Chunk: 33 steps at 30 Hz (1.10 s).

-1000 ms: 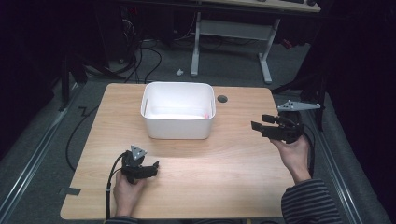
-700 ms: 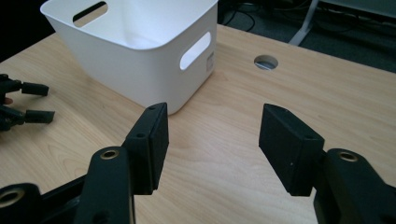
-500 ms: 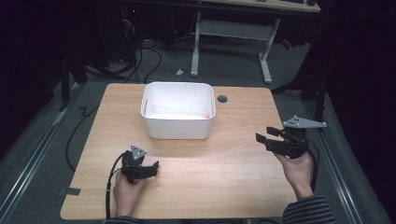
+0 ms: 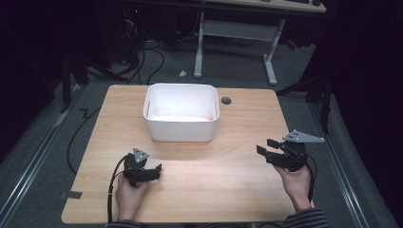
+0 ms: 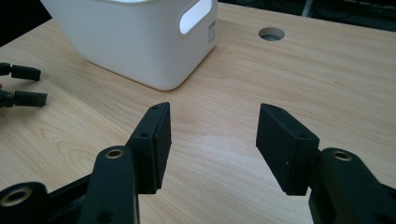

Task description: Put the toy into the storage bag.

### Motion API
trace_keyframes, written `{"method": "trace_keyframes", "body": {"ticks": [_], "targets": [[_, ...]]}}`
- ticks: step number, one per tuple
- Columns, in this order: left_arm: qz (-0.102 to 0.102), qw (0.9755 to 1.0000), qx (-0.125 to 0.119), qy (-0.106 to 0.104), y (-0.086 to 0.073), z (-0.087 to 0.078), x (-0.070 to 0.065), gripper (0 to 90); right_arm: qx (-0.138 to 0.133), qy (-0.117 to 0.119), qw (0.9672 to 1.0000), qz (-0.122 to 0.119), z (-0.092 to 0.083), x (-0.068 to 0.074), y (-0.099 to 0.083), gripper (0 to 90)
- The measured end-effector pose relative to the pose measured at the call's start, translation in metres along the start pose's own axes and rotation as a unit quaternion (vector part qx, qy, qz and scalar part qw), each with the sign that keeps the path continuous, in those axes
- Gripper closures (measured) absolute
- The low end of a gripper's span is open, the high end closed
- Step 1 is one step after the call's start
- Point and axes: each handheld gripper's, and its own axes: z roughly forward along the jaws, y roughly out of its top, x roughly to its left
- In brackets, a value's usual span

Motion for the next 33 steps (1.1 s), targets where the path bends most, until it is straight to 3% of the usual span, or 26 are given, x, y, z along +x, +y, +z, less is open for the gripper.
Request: {"method": "trace_keyframes", "body": {"ticks": [8,23,33], "targets": [[0.000,1.0000,0.000,0.000,0.000,0.000,0.000,16.1,0.002,0.005,0.9999,0.010,0.017,0.004,-0.018,45.8],[-0.001,1.0000,0.000,0.001,0.000,0.000,0.000,16.2,0.034,-0.003,0.9992,0.022,0.047,0.007,-0.046,46.1],[-0.001,1.0000,0.000,0.001,0.000,0.000,0.000,16.2,0.050,-0.008,0.9986,0.016,0.058,0.009,-0.052,45.9]]}}
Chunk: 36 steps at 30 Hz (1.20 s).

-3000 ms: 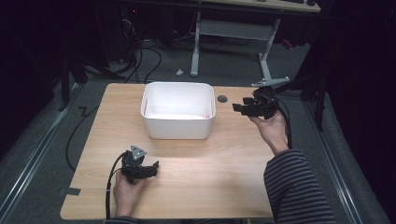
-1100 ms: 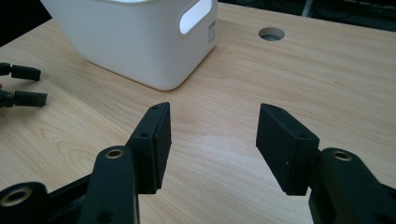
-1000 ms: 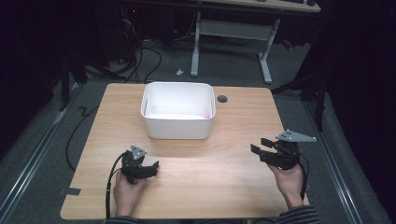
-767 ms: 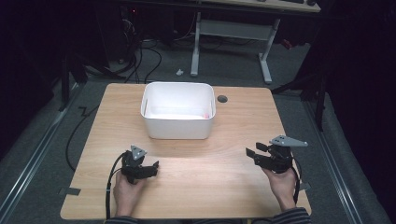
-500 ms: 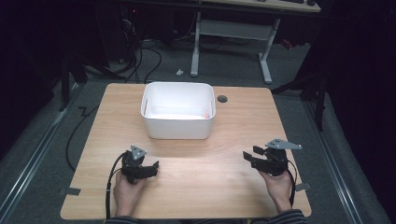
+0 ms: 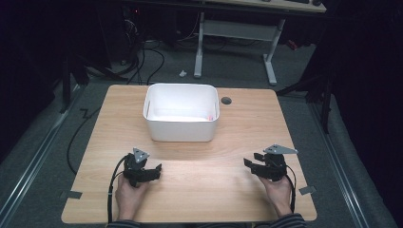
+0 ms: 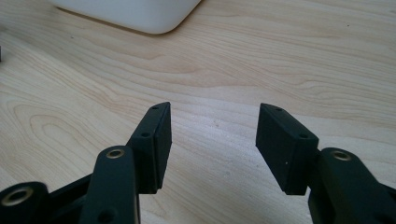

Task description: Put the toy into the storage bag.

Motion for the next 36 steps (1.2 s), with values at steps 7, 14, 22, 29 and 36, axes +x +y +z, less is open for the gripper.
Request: {"method": "trace_keyframes", "body": {"ticks": [7,14,22,29,36], "targets": [[0.000,1.0000,0.000,0.000,0.000,0.000,0.000,16.2,0.003,-0.005,1.0000,0.005,0.009,-0.002,-0.005,43.7],[0.001,1.0000,0.000,-0.001,0.000,0.000,0.000,16.2,0.015,-0.010,0.9998,0.003,0.022,-0.003,-0.010,43.6],[0.001,1.0000,0.000,-0.001,0.000,0.000,0.000,16.2,0.016,-0.016,0.9997,-0.004,0.033,-0.003,-0.014,42.6],[0.001,1.0000,-0.001,0.000,0.000,0.000,0.000,16.3,0.024,-0.031,0.9992,-0.010,0.041,-0.002,-0.017,42.1],[0.001,1.0000,-0.001,0.000,0.000,0.000,0.000,16.4,0.023,-0.044,0.9986,-0.016,0.046,-0.001,-0.018,42.0]]}}
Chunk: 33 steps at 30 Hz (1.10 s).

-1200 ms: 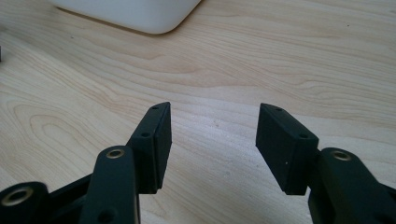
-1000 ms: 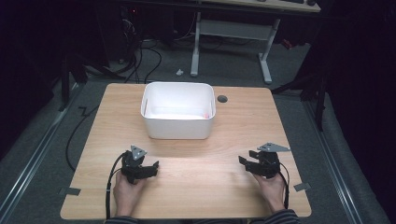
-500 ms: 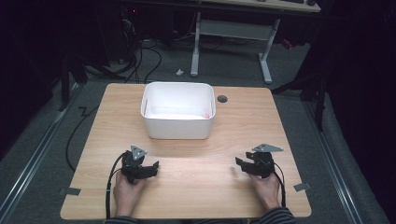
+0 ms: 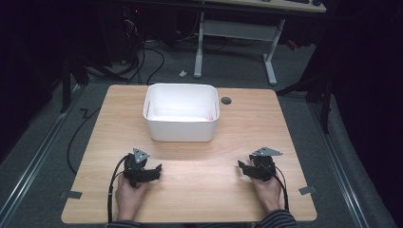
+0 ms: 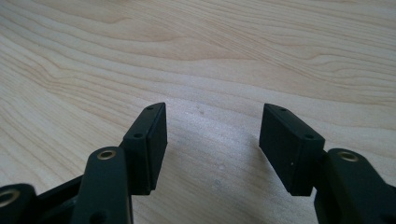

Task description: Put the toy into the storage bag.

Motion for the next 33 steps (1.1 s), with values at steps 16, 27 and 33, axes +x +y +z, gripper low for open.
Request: {"method": "trace_keyframes", "body": {"ticks": [16,27,33], "targets": [[0.000,1.0000,0.000,0.000,0.0000,0.0000,0.0000,16.3,-0.005,-0.015,0.9998,-0.009,0.0076,-0.0004,-0.0009,39.7],[0.000,1.0000,0.000,0.000,0.0000,0.0000,0.0000,16.3,-0.004,-0.015,0.9998,-0.016,0.0101,0.0005,-0.0006,31.0],[0.000,1.0000,0.000,0.000,0.0000,0.0000,0.0000,16.3,-0.004,-0.015,0.9998,-0.016,0.0102,0.0005,-0.0006,31.0]]}}
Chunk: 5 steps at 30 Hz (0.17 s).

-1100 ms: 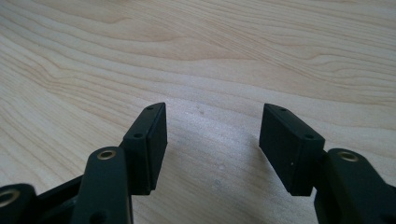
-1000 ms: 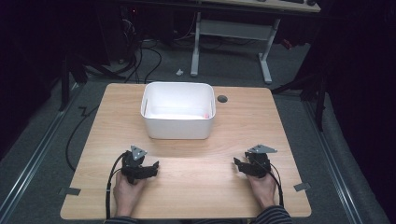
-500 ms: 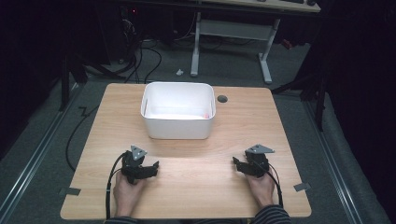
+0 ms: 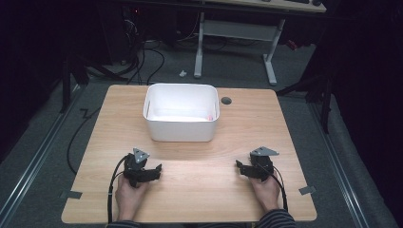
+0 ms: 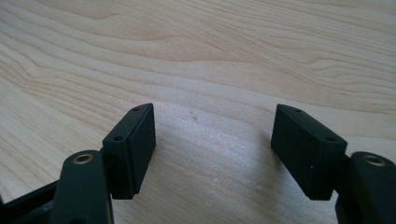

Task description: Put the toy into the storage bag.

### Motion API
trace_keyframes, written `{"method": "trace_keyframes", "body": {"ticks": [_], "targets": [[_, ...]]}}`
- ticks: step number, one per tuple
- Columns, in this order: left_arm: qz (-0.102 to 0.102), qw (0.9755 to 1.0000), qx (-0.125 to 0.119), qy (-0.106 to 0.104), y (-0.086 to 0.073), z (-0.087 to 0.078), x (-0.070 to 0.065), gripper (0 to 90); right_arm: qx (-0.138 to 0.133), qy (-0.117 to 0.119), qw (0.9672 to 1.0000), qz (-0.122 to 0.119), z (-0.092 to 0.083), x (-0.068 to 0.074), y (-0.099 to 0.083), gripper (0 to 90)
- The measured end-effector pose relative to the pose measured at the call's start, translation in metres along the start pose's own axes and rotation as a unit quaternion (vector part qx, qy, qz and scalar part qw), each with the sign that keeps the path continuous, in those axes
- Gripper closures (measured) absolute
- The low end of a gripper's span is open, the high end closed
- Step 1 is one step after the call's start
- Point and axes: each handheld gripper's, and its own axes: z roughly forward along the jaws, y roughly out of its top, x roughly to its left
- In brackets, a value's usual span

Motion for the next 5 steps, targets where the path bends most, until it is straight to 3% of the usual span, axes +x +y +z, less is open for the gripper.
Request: {"method": "trace_keyframes", "body": {"ticks": [5], "targets": [[0.000,1.0000,0.000,0.000,0.0000,0.0000,0.0000,16.3,0.000,0.000,1.0000,0.000,0.0000,-0.0001,0.0000,30.9]]}}
